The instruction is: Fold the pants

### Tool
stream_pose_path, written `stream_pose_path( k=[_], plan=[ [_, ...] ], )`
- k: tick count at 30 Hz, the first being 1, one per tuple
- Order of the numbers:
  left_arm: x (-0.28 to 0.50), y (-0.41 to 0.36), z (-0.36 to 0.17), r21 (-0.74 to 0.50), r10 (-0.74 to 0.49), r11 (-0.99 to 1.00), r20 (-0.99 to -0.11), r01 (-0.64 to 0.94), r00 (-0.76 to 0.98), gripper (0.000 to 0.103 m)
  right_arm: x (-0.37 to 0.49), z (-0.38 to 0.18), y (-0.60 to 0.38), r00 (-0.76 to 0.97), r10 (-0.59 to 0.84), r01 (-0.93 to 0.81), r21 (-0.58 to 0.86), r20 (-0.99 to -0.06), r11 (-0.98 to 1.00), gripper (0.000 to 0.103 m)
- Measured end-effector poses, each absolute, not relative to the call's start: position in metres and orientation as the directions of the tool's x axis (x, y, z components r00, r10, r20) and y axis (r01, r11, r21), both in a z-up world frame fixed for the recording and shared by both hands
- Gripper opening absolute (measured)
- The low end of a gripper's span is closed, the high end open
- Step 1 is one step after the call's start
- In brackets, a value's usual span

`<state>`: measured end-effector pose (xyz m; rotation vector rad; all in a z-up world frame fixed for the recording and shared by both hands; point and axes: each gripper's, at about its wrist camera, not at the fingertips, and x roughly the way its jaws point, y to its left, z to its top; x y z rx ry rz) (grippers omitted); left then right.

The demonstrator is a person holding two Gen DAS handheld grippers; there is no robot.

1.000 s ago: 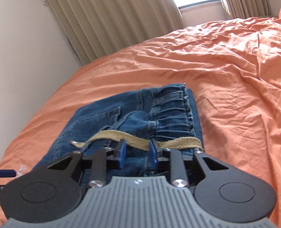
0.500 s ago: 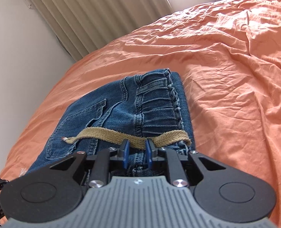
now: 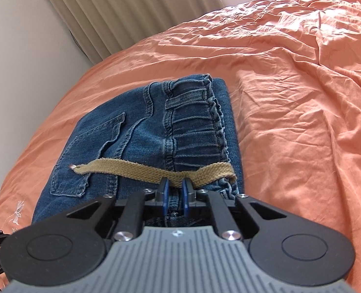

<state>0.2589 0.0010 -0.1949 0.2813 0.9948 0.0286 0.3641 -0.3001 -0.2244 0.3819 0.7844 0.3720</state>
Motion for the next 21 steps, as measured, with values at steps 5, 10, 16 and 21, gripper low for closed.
stream_pose_path(
  k=[5,10,16,21],
  plan=[
    [0.253,0.005,-0.190,0.217,0.148,0.973,-0.842,0.074,0.519,0.006,0.361,-0.224,-0.300,0.655,0.451,-0.177,0.458,-0.606,0.871,0.004],
    [0.243,0.014,-0.179,0.185,0.140,0.982,-0.853,0.042,0.502,0.005,0.354,-0.222,-0.302,0.655,0.445,-0.178,0.448,-0.611,0.876,0.004],
    [0.235,0.030,-0.148,0.001,0.021,0.999,-0.812,-0.034,0.584,0.021,0.336,-0.211,-0.301,0.666,0.414,-0.192,0.395,-0.620,0.899,0.007],
    [0.251,0.034,-0.131,-0.091,-0.031,0.994,-0.733,-0.053,0.679,0.032,0.315,-0.196,-0.293,0.685,0.380,-0.234,0.307,-0.621,0.923,0.022]
  ],
)
